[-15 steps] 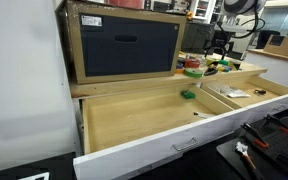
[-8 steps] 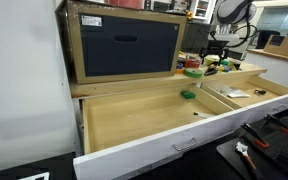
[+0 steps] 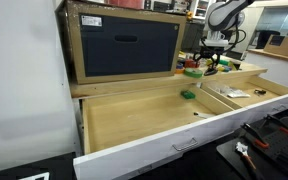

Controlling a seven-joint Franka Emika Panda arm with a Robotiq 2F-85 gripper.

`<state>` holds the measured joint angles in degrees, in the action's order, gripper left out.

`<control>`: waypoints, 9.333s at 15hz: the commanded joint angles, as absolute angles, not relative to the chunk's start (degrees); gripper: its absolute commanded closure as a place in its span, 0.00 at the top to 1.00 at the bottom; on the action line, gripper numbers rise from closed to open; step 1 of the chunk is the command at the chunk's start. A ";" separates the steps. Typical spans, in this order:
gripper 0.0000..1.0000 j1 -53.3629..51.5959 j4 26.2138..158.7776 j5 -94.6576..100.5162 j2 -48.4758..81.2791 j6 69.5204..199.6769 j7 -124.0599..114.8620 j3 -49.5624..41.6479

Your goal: Put the green tape in the left open drawer

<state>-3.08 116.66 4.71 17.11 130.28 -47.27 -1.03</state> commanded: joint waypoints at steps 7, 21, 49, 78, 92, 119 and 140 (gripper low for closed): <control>0.82 -7.09 112.56 6.92 23.36 131.98 -52.29 -3.70; 0.06 -7.35 115.60 6.41 20.20 131.75 -50.21 -4.38; 0.25 -16.24 128.52 10.74 7.04 129.22 -46.62 11.98; 0.06 -38.94 79.53 23.76 45.19 110.54 -31.86 9.02; 0.06 -52.20 61.69 20.69 59.33 105.35 -20.70 6.09; 0.99 -57.07 55.00 28.01 62.26 107.04 -11.94 7.12; 0.00 -42.76 60.37 20.97 58.76 99.62 -4.58 10.43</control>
<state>-44.46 54.68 20.63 61.53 98.59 -7.88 9.93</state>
